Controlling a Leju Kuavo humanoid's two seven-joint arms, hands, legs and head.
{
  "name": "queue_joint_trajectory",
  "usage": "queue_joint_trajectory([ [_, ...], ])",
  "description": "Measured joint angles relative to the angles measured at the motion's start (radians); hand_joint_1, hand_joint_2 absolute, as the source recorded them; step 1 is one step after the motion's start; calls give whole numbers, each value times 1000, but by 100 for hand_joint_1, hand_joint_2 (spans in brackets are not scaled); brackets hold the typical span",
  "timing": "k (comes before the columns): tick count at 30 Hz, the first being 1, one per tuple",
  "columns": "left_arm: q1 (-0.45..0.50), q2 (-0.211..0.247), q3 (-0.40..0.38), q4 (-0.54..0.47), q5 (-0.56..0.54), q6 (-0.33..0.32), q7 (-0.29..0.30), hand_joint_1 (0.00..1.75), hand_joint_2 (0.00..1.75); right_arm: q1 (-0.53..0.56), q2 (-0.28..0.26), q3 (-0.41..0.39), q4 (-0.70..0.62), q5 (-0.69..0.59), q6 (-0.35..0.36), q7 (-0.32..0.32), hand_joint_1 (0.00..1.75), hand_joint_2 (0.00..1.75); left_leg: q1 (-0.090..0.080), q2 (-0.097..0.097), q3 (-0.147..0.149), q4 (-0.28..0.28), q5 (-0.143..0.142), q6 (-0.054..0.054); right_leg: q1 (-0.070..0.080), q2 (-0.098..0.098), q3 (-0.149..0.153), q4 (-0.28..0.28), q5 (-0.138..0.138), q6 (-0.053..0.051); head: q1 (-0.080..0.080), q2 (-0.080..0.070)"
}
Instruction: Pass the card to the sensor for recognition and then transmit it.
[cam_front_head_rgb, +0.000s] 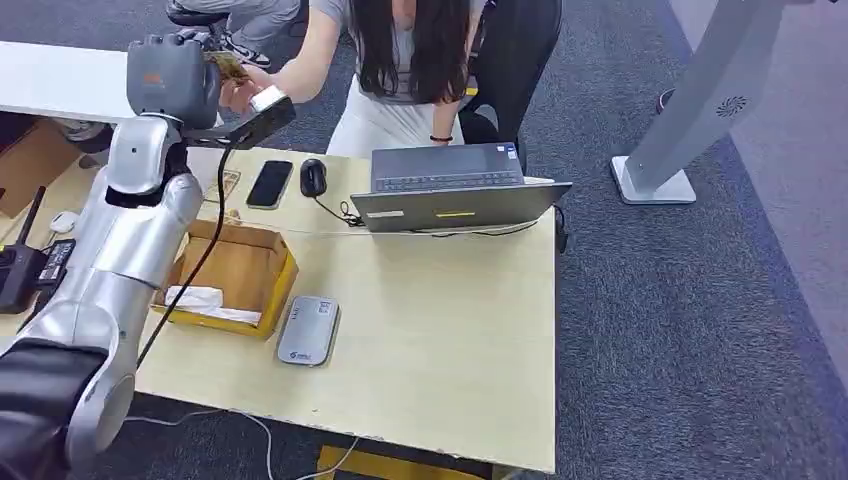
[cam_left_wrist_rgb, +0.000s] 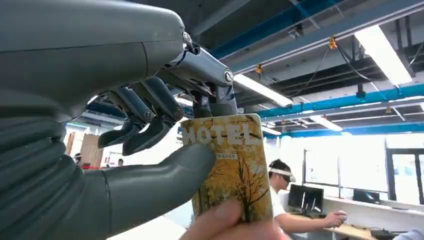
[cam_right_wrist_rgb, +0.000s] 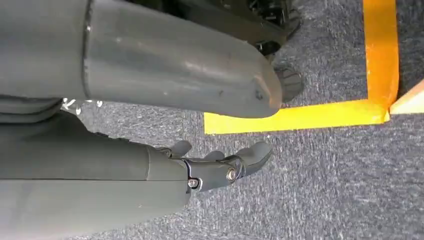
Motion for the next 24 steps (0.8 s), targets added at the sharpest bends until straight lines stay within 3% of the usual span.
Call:
queue_joint_trajectory([
  [8, -54, -19, -12, 116, 23, 12, -3, 175, 175, -3, 3, 6, 1, 9, 1, 0, 0, 0, 0, 1, 0, 0, 0, 0, 0, 1, 0, 0, 0, 0, 0, 0],
  [9, -54, -19, -12, 124, 27, 12, -5, 47, 175, -3, 3, 6, 1, 9, 1, 0, 0, 0, 0, 1, 0, 0, 0, 0, 0, 1, 0, 0, 0, 0, 0, 0],
  [10, -54, -19, -12, 129, 28, 12, -5, 0, 175, -3, 3, 6, 1, 9, 1, 0, 0, 0, 0, 1, 0, 0, 0, 0, 0, 1, 0, 0, 0, 0, 0, 0],
  [16, -54, -20, -12, 151, 37, 17, -12, 0, 175, -3, 3, 7, 2, 10, 1, 0, 0, 0, 0, 1, -1, 0, 0, 0, 0, 1, 0, 0, 0, 0, 0, 0],
  [19, -40, -19, -12, 146, 57, 44, -44, 0, 175, -3, 3, 7, 2, 10, 1, -2, 0, 0, 0, 0, -1, 0, 0, 0, 0, 1, 0, 1, 0, 0, 0, 0],
  [21, 1, -17, -13, 102, 100, 53, -87, 0, 175, -1, 3, 7, 2, 8, -1, -5, 0, 0, 0, 1, 0, 0, 0, 0, 0, 1, 0, 0, 0, 0, 0, 0],
  [24, 127, -12, -13, -59, 226, 71, -158, 0, 175, 6, 3, 5, 3, -3, -3, -20, 0, 0, 0, 1, -1, 0, 0, 0, 0, 1, 0, 1, 0, 0, 1, 0],
])
